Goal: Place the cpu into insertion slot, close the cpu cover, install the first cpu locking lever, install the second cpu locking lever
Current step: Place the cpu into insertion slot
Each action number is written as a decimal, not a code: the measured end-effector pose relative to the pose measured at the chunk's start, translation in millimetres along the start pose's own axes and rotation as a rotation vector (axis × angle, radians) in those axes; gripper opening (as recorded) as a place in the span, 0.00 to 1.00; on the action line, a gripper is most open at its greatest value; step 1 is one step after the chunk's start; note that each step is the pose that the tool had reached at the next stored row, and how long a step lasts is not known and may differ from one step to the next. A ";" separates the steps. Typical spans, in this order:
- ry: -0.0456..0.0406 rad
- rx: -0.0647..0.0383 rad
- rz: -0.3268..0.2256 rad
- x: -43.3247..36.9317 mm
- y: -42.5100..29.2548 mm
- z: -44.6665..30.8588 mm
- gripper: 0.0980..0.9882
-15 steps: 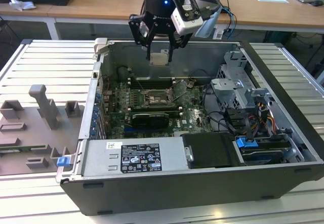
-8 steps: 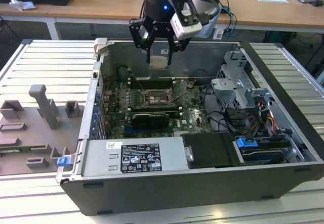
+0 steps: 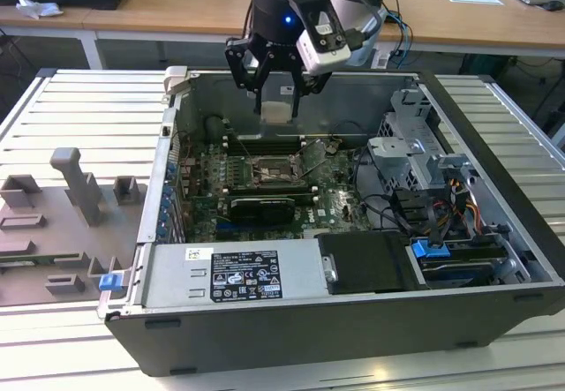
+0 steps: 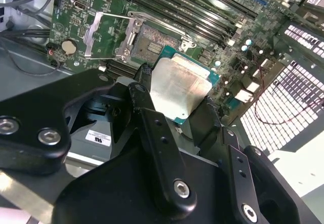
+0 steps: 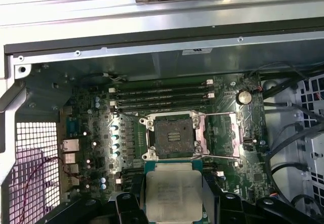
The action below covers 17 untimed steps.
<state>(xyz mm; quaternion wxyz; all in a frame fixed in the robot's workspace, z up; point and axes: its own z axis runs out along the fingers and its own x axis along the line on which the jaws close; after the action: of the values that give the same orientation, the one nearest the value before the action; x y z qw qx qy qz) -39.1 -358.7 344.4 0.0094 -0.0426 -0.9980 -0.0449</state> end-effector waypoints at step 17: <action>-0.0016 0.000 -0.003 -0.4 -1.5 16.9 0.50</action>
<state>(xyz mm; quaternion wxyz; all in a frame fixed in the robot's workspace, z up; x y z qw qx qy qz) -39.1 -358.7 327.4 0.0085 -0.0412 -0.9981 -0.0450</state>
